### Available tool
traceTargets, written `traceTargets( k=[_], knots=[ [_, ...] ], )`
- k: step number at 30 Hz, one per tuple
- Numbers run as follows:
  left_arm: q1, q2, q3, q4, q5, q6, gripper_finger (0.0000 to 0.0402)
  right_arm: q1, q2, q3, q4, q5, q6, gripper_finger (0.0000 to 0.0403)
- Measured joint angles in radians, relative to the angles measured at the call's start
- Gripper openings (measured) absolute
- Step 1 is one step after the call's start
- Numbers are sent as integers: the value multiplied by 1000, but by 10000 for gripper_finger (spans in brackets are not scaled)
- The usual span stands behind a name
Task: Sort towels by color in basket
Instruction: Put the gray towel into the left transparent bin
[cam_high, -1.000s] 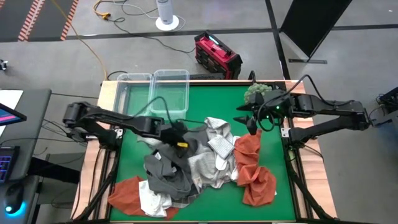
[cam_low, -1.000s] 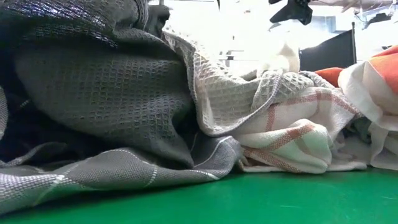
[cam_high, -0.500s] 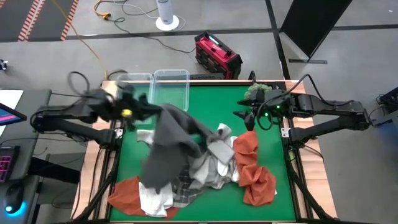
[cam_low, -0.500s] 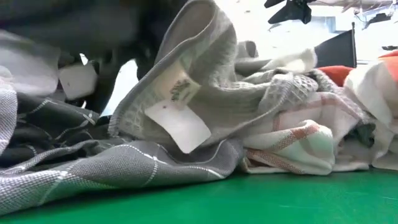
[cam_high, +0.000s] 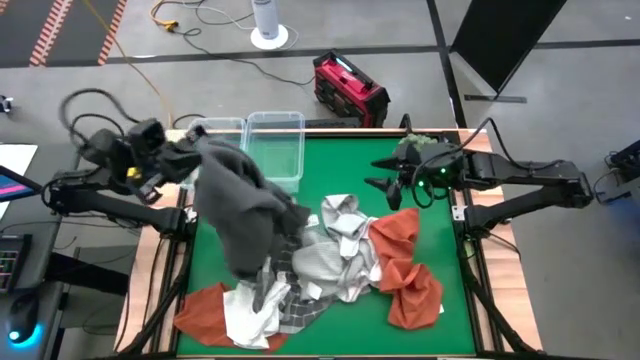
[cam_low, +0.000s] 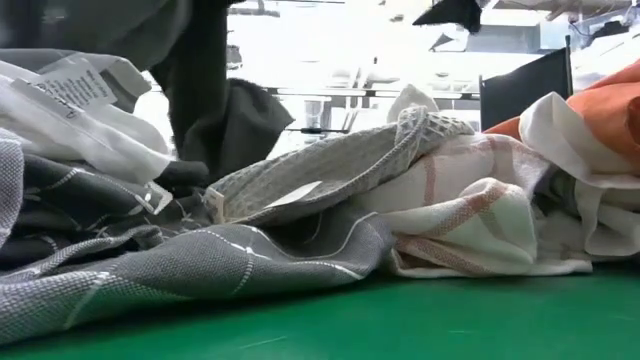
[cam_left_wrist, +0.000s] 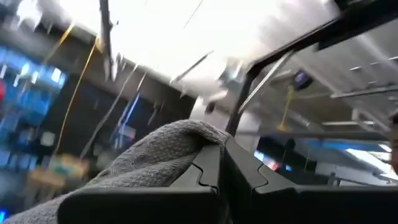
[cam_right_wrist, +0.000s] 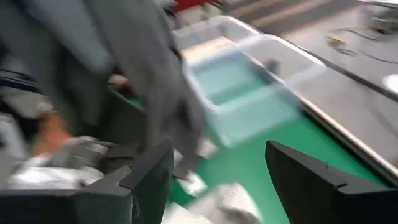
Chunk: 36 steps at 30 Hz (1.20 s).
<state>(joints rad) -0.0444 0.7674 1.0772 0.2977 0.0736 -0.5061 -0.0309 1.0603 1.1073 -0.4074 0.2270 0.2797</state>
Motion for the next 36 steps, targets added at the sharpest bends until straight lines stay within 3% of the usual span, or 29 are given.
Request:
traceTargets(
  k=[7, 15, 19, 27, 36],
  knots=[
    [-1, 88, 82, -201, 29, -100, 1, 49, 157, 117, -1, -39, -72, 280],
    [-64, 152, 271, -837, 54, -215, 4, 38, 224, 234, -67, -38, -147, 280],
    [-131, 235, 288, -1052, 53, -224, 5, 8, 216, 237, -94, -38, -153, 280],
    [-186, 481, 270, -1110, 28, -197, 43, -18, 215, 237, -159, -35, -149, 280],
    [-194, 595, 366, -1125, 74, -188, 166, -19, 199, 236, -284, -37, -148, 280]
  ],
)
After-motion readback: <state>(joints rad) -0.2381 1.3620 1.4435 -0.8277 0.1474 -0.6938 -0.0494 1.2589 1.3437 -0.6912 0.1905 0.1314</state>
